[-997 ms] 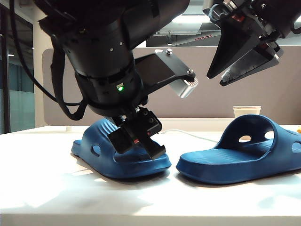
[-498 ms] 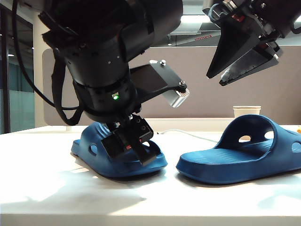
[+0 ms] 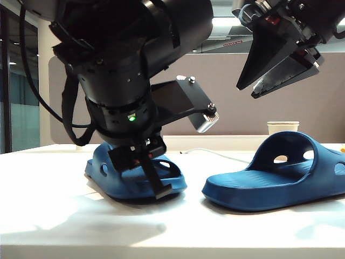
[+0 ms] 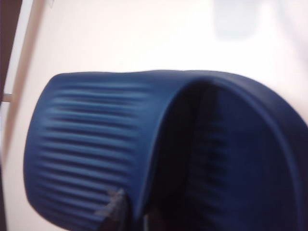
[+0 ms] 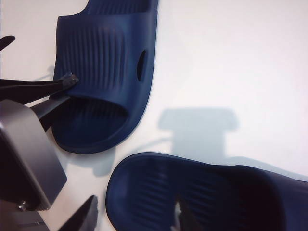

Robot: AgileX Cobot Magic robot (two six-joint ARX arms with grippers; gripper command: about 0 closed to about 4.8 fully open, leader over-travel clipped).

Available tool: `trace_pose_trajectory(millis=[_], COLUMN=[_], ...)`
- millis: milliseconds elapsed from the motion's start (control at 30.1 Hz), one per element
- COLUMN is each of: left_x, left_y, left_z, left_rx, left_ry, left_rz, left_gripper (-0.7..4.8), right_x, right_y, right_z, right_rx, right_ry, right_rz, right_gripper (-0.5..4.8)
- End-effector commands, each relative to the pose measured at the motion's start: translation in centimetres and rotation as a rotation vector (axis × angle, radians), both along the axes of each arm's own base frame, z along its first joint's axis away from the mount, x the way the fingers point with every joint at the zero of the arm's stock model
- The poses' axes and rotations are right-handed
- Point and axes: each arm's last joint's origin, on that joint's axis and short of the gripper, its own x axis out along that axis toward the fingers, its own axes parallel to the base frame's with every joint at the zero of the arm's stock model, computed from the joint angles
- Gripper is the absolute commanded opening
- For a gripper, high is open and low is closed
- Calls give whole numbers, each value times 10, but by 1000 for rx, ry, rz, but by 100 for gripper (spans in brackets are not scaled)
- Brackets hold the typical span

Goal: Interlock the pair of blue slippers on the table with their fronts facing up.

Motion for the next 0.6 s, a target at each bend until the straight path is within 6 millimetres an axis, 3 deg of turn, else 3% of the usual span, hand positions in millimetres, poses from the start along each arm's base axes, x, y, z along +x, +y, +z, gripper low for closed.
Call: trace_pose_trajectory(millis=[33, 365, 598], left_x=[0, 0, -3], left_y=[2, 4, 8], left_z=[-1, 3, 24], left_rx=[68, 121, 50], left_ry=[-6, -39, -43], left_rz=[-5, 0, -31], left_gripper=[11, -6, -6], right_x=[0, 0, 0], right_y=[1, 1, 1], right_z=[3, 3, 3], right_rx=[10, 10, 9], right_ry=[-18, -19, -20], right_rz=[8, 8, 10], right_gripper=[201, 201, 201])
